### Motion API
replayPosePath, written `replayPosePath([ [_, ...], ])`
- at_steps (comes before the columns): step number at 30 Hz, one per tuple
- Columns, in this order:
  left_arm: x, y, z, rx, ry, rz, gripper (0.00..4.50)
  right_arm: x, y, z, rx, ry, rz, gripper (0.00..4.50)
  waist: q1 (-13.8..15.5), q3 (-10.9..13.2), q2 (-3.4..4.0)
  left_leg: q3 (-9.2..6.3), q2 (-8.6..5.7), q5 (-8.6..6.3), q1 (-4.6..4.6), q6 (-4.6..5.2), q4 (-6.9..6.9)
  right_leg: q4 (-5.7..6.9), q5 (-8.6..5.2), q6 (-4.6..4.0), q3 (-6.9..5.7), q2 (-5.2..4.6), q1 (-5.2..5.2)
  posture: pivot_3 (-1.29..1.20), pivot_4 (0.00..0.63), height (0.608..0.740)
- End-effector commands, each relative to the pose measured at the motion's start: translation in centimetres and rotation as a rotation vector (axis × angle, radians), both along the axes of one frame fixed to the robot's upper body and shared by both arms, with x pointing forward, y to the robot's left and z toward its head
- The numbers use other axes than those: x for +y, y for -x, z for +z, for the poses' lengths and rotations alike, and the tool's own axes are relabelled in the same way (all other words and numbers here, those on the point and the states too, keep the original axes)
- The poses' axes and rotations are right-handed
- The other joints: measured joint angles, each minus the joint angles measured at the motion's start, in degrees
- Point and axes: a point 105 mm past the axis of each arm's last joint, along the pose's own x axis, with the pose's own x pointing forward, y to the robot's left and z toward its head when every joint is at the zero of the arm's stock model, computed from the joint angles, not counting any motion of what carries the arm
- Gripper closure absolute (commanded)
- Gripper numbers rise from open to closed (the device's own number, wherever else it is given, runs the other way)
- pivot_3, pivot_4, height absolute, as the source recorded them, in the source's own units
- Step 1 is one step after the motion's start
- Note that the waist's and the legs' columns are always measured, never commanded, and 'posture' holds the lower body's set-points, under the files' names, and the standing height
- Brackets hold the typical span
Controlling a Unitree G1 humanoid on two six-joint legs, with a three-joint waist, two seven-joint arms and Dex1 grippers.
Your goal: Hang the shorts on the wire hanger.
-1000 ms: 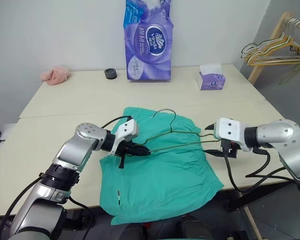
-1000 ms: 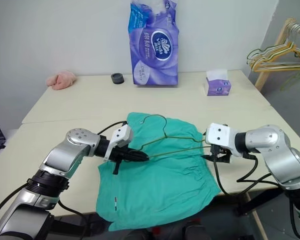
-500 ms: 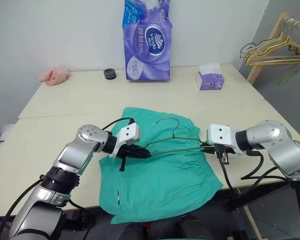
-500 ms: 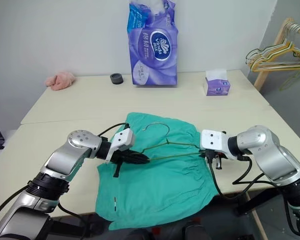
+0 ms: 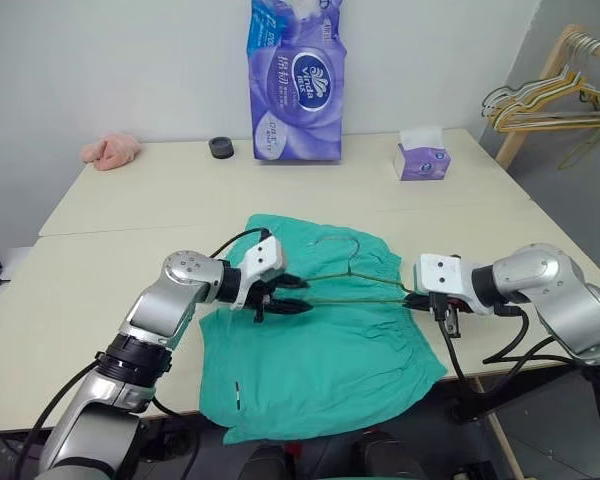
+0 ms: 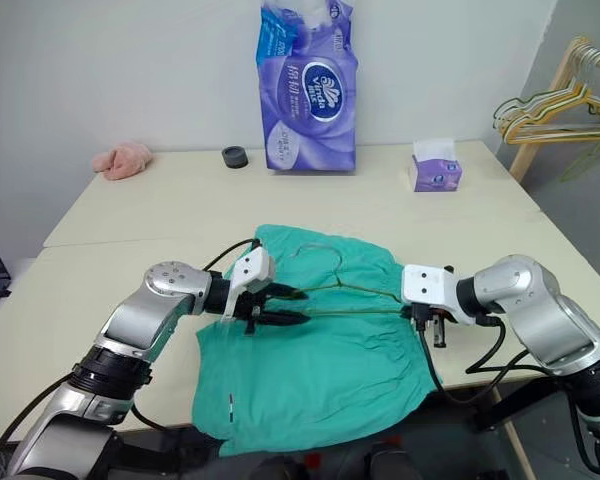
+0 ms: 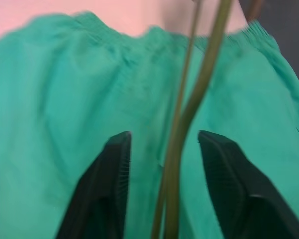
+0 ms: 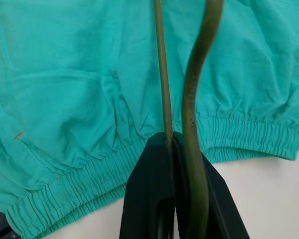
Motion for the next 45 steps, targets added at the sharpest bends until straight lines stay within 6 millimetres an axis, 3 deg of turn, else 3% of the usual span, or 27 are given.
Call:
replayPosePath([
  [1, 1.6, -2.4, 3.6, -0.097, 0.120, 0.137, 1.00, -0.6, 0.2, 1.6, -0.028, -0.055, -0.046, 4.50, 0.0, 0.0, -0.01, 0.00, 0.00, 0.00, 0.00, 0.00, 0.00, 0.01, 0.00, 0.00, 0.00, 0.00, 0.00, -0.15, 0.058, 0.740],
  [4, 3.9, -3.5, 4.4, -0.112, 0.137, 0.224, 1.00, -2.0, 0.8, 1.5, 0.011, -0.088, -0.130, 4.50, -0.1, 0.0, 0.00, -0.03, 0.00, 0.00, -0.01, -0.01, -0.01, 0.01, 0.00, 0.00, -0.02, 0.00, 0.00, -0.15, 0.057, 0.740],
  [9, 7.3, -5.0, 5.5, -0.125, 0.184, 0.357, 1.00, -6.1, 2.4, 0.9, 0.093, -0.154, -0.353, 4.50, 0.2, 0.0, -0.03, -0.06, 0.00, -0.01, -0.02, -0.01, -0.03, 0.00, 0.01, 0.00, -0.07, -0.03, 0.00, -0.14, 0.057, 0.740],
  [14, 6.3, -2.6, 3.7, -0.043, 0.147, 0.227, 1.00, -9.6, 5.3, -0.9, 0.177, -0.210, -0.576, 4.50, 0.5, 0.0, -0.03, -0.06, -0.03, -0.02, -0.05, -0.02, -0.03, -0.02, 0.01, 0.01, -0.07, -0.07, 0.03, -0.15, 0.065, 0.740],
  [19, 3.9, -0.2, 2.2, 0.025, 0.102, 0.056, 1.00, -11.3, 7.8, -2.9, 0.263, -0.322, -0.793, 4.50, 0.2, 0.0, -0.06, -0.05, -0.02, -0.03, -0.02, -0.05, -0.04, 0.00, 0.00, 0.02, -0.05, -0.06, 0.05, -0.17, 0.065, 0.740],
  [26, 2.2, 0.0, 1.4, 0.014, 0.084, -0.001, 1.00, -11.9, 10.2, -4.7, 0.356, -0.428, -0.964, 4.50, 0.0, -0.1, 0.04, 0.13, 0.01, -0.01, 0.11, -0.04, 0.00, -0.02, -0.18, 0.31, 0.09, 0.02, 0.13, -0.18, 0.061, 0.740],
  [31, 1.9, 0.0, 1.3, 0.014, 0.086, -0.008, 1.00, -11.2, 11.7, -5.3, 0.421, -0.436, -0.978, 4.50, -0.1, -0.1, 0.04, 0.12, 0.01, -0.01, 0.08, -0.04, 0.00, -0.02, -0.18, 0.32, 0.11, 0.04, 0.10, -0.18, 0.060, 0.740],
  [39, 2.0, -0.5, 1.3, -0.004, 0.079, 0.005, 1.00, -9.9, 13.2, -4.4, 0.499, -0.420, -0.898, 4.50, -0.1, -0.1, 0.03, 0.15, 0.01, -0.01, 0.07, -0.03, 0.00, -0.05, -0.19, 0.34, 0.12, 0.06, 0.11, -0.18, 0.066, 0.740],
  [45, 1.9, -0.5, 1.2, -0.009, 0.077, 0.012, 1.00, -11.1, 14.6, -4.1, 0.529, -0.402, -0.933, 4.50, -0.1, -0.1, 0.00, 0.14, 0.01, -0.01, 0.06, -0.03, -0.01, -0.09, -0.20, 0.35, 0.12, 0.09, 0.12, -0.18, 0.071, 0.740],
])
